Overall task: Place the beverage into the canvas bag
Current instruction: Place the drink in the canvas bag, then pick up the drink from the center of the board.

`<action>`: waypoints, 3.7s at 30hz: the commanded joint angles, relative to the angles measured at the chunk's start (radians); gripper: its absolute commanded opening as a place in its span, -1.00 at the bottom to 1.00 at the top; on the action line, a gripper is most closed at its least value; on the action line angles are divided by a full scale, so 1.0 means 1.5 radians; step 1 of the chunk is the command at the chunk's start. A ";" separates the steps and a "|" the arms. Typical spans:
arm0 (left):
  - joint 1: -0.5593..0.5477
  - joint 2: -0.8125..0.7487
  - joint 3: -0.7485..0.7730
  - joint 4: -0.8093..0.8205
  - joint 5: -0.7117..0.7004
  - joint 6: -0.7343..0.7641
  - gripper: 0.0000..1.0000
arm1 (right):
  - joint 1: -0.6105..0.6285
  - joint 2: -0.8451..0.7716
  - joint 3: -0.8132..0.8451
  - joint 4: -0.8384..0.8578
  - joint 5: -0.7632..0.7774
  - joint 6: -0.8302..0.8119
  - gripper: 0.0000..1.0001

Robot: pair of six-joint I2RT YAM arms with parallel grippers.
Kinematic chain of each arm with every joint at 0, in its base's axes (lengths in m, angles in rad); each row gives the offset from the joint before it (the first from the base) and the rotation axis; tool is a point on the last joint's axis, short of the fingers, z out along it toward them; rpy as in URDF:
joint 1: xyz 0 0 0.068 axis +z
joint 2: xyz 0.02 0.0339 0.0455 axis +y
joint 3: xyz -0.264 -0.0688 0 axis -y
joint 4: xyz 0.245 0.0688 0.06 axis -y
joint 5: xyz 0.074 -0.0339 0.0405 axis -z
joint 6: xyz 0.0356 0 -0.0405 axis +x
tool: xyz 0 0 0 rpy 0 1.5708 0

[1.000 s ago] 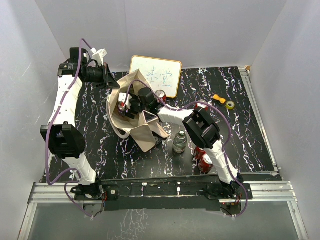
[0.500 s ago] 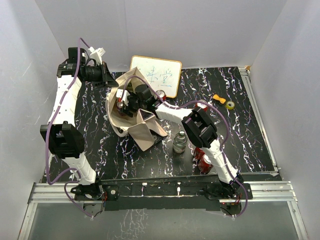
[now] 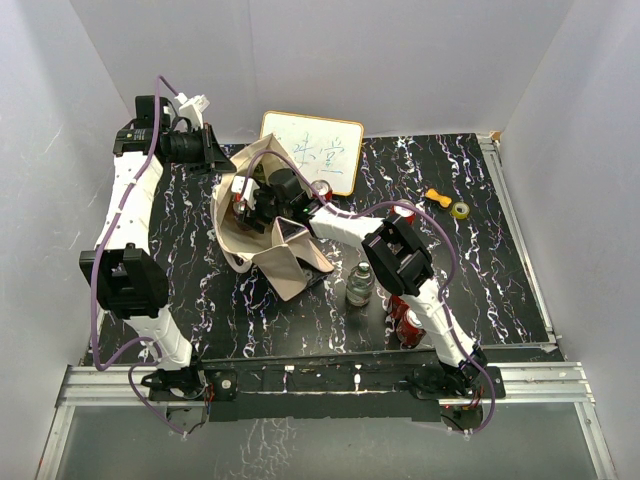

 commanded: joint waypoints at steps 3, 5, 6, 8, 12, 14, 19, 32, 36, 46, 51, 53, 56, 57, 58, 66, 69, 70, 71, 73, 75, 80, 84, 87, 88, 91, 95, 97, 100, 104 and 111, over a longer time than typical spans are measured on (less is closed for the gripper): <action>-0.006 -0.040 -0.016 -0.036 0.036 -0.020 -1.00 | -0.007 0.026 0.048 0.042 0.049 0.042 0.41; -0.006 -0.040 -0.016 -0.035 0.036 -0.021 -1.00 | -0.007 0.026 0.055 0.047 0.051 0.045 0.48; -0.006 -0.040 -0.018 -0.035 0.035 -0.021 -1.00 | -0.007 0.027 0.057 0.050 0.052 0.047 0.50; -0.007 -0.039 -0.018 -0.034 0.035 -0.022 -1.00 | -0.007 0.027 0.066 0.052 0.053 0.051 0.55; -0.005 -0.038 -0.018 -0.034 0.035 -0.023 -1.00 | -0.007 0.021 0.070 0.065 0.060 0.062 0.64; -0.005 -0.037 -0.019 -0.033 0.035 -0.025 -1.00 | -0.007 0.015 0.067 0.078 0.063 0.065 0.64; -0.004 -0.036 -0.021 -0.029 0.036 -0.027 -1.00 | -0.007 -0.014 0.032 0.131 0.065 0.075 0.65; -0.003 -0.035 -0.022 -0.021 0.023 -0.044 -1.00 | -0.007 -0.055 -0.011 0.190 0.069 0.094 0.72; -0.003 -0.031 -0.018 -0.010 -0.001 -0.062 -1.00 | -0.008 -0.073 -0.022 0.198 0.078 0.098 0.74; -0.003 -0.008 0.020 0.001 -0.059 -0.092 -1.00 | -0.008 -0.147 -0.060 0.170 0.095 0.117 0.77; -0.003 -0.005 0.029 0.012 -0.075 -0.104 -1.00 | -0.009 -0.180 -0.060 0.136 0.106 0.116 0.76; -0.003 -0.004 0.037 0.014 -0.087 -0.109 -1.00 | -0.008 -0.194 -0.056 0.118 0.105 0.115 0.76; -0.003 -0.003 0.040 0.020 -0.103 -0.118 -1.00 | -0.009 -0.217 -0.042 0.074 0.099 0.121 0.75; -0.004 -0.002 0.040 0.022 -0.106 -0.122 -1.00 | -0.009 -0.229 -0.038 0.059 0.101 0.127 0.75; -0.003 -0.004 0.040 0.025 -0.109 -0.125 -1.00 | -0.009 -0.241 -0.038 0.043 0.107 0.132 0.75; -0.003 0.004 0.057 0.056 -0.104 -0.121 -0.89 | -0.008 -0.379 -0.046 -0.126 0.199 0.187 0.74; -0.003 0.011 0.072 0.066 -0.102 -0.118 -0.77 | -0.003 -0.431 -0.068 -0.173 0.222 0.169 0.74; -0.003 0.012 0.072 0.069 -0.096 -0.116 -0.70 | -0.003 -0.450 -0.072 -0.191 0.240 0.174 0.75; -0.003 0.013 0.072 0.072 -0.088 -0.113 -0.62 | -0.004 -0.464 -0.075 -0.212 0.259 0.179 0.76; -0.003 0.011 0.072 0.084 -0.071 -0.095 -0.43 | -0.009 -0.484 -0.080 -0.248 0.284 0.188 0.76; -0.003 0.003 0.068 0.105 -0.066 -0.073 -0.22 | -0.016 -0.504 -0.095 -0.277 0.298 0.212 0.77; -0.003 -0.050 0.024 0.199 -0.066 -0.007 0.43 | -0.039 -0.537 -0.148 -0.325 0.288 0.276 0.80; -0.004 -0.103 -0.021 0.281 -0.018 0.041 0.57 | -0.066 -0.529 -0.174 -0.328 0.251 0.324 0.75; -0.004 -0.128 -0.034 0.285 0.049 0.086 0.54 | -0.089 -0.510 -0.174 -0.331 0.197 0.356 0.69; -0.004 -0.131 -0.030 0.272 0.064 0.095 0.52 | -0.096 -0.500 -0.169 -0.335 0.179 0.365 0.66; -0.005 -0.123 0.005 0.198 0.104 0.121 0.45 | -0.107 -0.479 -0.158 -0.340 0.127 0.385 0.59; -0.012 -0.122 0.019 0.087 0.147 0.183 0.40 | -0.108 -0.467 -0.160 -0.327 0.066 0.402 0.54; -0.020 -0.124 0.014 0.036 0.155 0.231 0.39 | -0.108 -0.463 -0.160 -0.320 0.036 0.413 0.51; -0.038 -0.123 0.015 -0.040 0.159 0.297 0.37 | -0.108 -0.448 -0.153 -0.316 0.005 0.428 0.41; -0.071 -0.117 0.020 -0.149 0.158 0.396 0.37 | -0.108 -0.432 -0.125 -0.326 -0.019 0.429 0.01; -0.138 -0.076 0.031 -0.328 0.116 0.585 0.37 | -0.121 -0.432 -0.050 -0.384 0.011 0.392 -0.84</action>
